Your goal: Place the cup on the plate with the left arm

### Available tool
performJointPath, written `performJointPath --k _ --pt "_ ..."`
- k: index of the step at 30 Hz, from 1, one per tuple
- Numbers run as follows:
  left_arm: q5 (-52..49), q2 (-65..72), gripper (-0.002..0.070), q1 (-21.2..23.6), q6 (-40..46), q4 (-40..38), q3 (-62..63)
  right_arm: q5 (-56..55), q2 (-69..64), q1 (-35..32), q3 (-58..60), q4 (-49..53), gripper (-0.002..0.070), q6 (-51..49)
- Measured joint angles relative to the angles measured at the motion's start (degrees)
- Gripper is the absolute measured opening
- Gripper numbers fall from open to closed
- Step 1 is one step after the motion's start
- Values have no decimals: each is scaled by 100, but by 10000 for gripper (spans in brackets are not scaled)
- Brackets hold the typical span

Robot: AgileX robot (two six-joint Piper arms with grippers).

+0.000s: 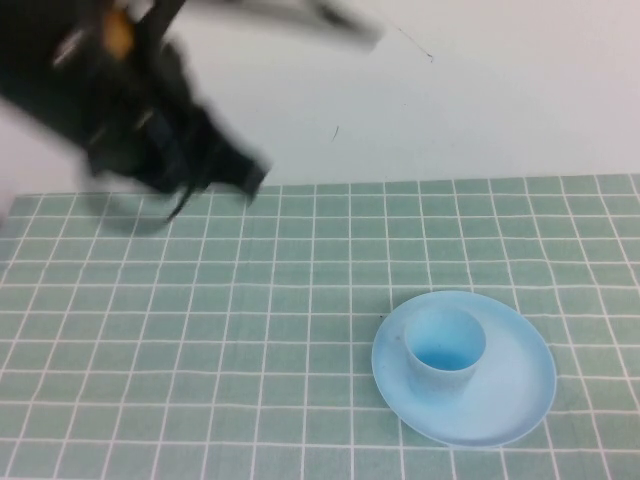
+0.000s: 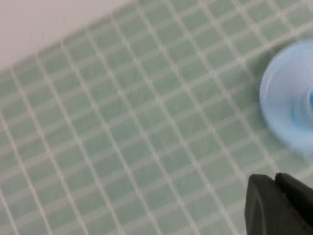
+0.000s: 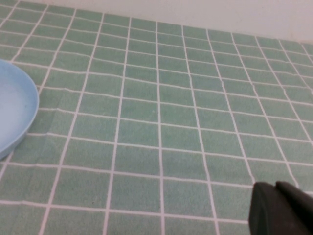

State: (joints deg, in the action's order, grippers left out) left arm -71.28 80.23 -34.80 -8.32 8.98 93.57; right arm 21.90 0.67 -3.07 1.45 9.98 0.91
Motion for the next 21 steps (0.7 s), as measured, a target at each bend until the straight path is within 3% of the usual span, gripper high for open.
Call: performJointPath --k 10,18,21 --pt "1006 -3342 2 0 -284 -467 -3479 0 0 0 0 0 -2 0" --pt "329 -5763 2 0 -311 -610 -4190 0 0 0 0 0 -2 0" --pt "257 -6608 2 0 -256 -55 -4218 0 0 0 0 0 -2 0"
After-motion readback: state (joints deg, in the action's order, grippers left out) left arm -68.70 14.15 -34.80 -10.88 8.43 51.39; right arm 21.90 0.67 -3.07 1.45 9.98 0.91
